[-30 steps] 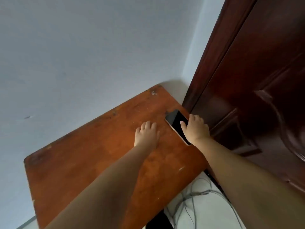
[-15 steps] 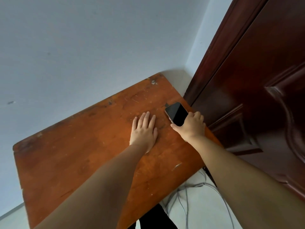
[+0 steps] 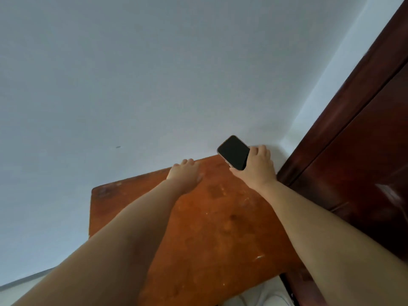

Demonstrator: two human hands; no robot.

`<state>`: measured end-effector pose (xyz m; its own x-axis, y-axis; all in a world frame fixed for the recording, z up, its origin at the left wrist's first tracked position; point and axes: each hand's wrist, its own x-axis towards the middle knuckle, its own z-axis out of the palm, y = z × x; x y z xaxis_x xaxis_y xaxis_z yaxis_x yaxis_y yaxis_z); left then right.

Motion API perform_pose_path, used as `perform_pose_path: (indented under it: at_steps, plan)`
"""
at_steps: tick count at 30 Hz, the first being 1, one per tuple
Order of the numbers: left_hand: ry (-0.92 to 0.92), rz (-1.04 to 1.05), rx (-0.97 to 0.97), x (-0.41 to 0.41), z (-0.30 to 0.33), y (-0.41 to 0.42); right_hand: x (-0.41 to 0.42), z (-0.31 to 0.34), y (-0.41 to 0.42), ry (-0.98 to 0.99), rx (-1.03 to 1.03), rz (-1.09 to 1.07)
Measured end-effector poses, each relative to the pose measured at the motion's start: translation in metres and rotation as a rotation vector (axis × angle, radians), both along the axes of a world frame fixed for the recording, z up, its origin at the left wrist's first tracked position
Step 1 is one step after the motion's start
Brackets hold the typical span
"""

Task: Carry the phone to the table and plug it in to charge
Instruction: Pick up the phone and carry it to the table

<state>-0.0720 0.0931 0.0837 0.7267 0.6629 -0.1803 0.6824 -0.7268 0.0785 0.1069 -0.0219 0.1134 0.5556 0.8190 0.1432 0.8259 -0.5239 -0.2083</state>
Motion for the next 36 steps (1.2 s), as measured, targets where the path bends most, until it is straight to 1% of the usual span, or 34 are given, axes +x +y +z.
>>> perform_pose_path:
  at_steps: [4,8,11,13,18,22,25,30,33,36]
  plan:
    - [-0.018,0.133,0.06,-0.063,0.027,0.017,-0.054,0.022,0.038,-0.024,0.036,0.163]
    - [-0.041,0.297,0.138,-0.153,0.047,0.019,-0.136,0.042,0.074,-0.024,0.043,0.323]
    - [-0.046,0.444,0.156,-0.242,0.056,0.006,-0.214,0.05,0.09,-0.04,0.051,0.455]
    - [-0.043,0.52,0.175,-0.302,0.059,-0.008,-0.267,0.053,0.094,-0.015,0.065,0.524]
    - [0.03,0.766,0.188,-0.489,0.059,-0.076,-0.447,0.05,0.075,0.106,0.089,0.727]
    - [0.086,0.93,0.204,-0.613,0.065,-0.138,-0.585,0.048,0.045,0.198,0.07,0.887]
    - [0.102,1.033,0.219,-0.687,0.075,-0.179,-0.671,0.05,0.027,0.202,0.037,1.017]
    - [0.073,1.295,0.24,-0.805,0.085,-0.246,-0.813,0.058,0.003,0.176,-0.009,1.242]
    - [0.066,1.43,0.226,-0.859,0.08,-0.272,-0.883,0.056,-0.005,0.159,-0.038,1.358]
    - [0.06,1.524,0.224,-0.91,0.072,-0.281,-0.948,0.052,-0.004,0.139,-0.066,1.455]
